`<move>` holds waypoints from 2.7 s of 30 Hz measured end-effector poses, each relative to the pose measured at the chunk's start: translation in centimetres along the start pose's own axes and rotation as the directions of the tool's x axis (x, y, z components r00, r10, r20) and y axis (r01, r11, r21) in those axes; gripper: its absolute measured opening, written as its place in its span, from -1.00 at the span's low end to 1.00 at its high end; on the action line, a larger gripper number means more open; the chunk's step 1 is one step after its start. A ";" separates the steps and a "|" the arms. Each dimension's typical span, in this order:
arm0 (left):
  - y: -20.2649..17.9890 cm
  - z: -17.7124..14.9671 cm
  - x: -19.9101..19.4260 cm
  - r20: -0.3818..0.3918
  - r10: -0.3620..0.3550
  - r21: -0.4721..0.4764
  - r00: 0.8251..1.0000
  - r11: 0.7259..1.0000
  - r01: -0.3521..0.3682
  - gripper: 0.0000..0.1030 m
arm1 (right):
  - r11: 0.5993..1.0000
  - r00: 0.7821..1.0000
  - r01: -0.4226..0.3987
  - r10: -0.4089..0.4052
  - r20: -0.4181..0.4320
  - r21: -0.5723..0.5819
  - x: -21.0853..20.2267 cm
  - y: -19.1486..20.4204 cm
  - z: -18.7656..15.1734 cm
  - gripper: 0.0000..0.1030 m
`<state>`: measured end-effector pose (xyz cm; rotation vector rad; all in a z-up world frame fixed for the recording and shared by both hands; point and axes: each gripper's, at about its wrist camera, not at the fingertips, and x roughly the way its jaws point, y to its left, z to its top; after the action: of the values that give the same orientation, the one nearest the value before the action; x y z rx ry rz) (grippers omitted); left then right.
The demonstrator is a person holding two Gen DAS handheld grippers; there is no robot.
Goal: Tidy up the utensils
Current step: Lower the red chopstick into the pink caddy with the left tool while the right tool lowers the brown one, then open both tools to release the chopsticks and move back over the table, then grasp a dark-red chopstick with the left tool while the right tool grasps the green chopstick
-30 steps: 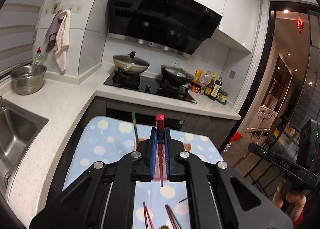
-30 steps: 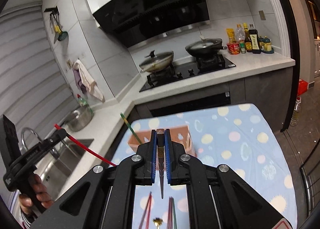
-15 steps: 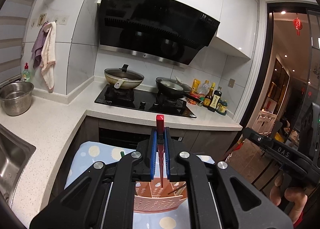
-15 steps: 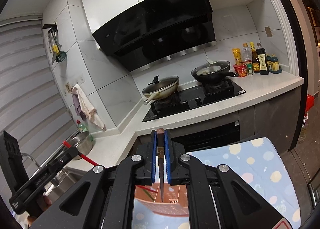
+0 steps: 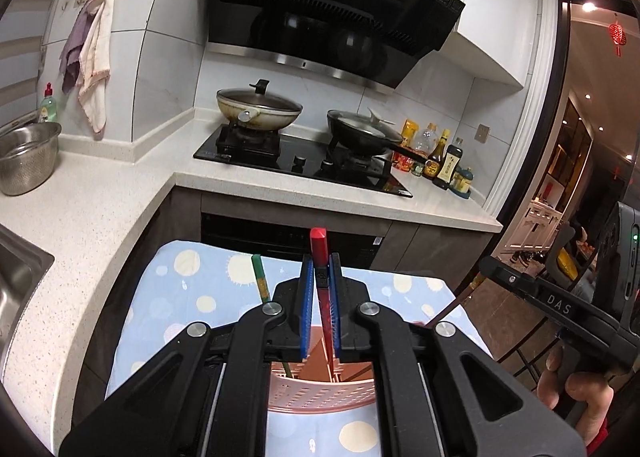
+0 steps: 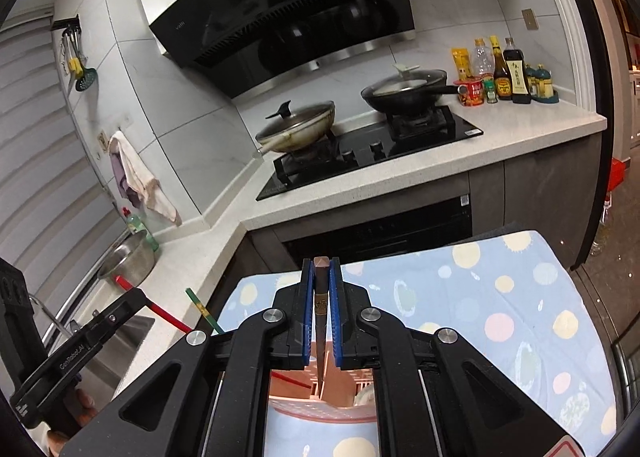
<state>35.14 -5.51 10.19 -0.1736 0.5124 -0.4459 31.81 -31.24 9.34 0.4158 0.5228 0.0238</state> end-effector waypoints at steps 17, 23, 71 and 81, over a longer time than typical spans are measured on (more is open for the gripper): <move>1.1 -1.4 -4.1 0.028 0.100 -0.024 0.995 0.995 -0.099 0.04 | 0.999 0.999 0.021 -0.019 0.041 -0.039 -5.0 0.5 -1.6 -0.45; 0.6 -3.9 -6.9 -0.001 0.117 -0.004 0.993 0.993 -0.117 0.04 | 0.995 0.999 0.037 -0.038 -0.005 -0.090 -7.7 1.1 -4.8 -0.45; -1.3 -32.3 -13.7 -0.460 0.143 0.052 0.876 0.990 -0.134 0.03 | 0.974 0.864 0.103 -0.187 -0.466 -0.200 -14.2 -2.3 -33.7 -0.48; -1.6 -32.5 -13.1 -0.464 0.156 0.064 0.872 0.988 -0.143 0.00 | 0.970 0.866 0.104 -0.196 -0.461 -0.218 -13.7 -2.2 -34.0 -0.51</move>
<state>7.83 -2.62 -11.65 0.0059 0.9895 -0.3406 3.04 -22.08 -11.62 0.1782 1.0371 0.0246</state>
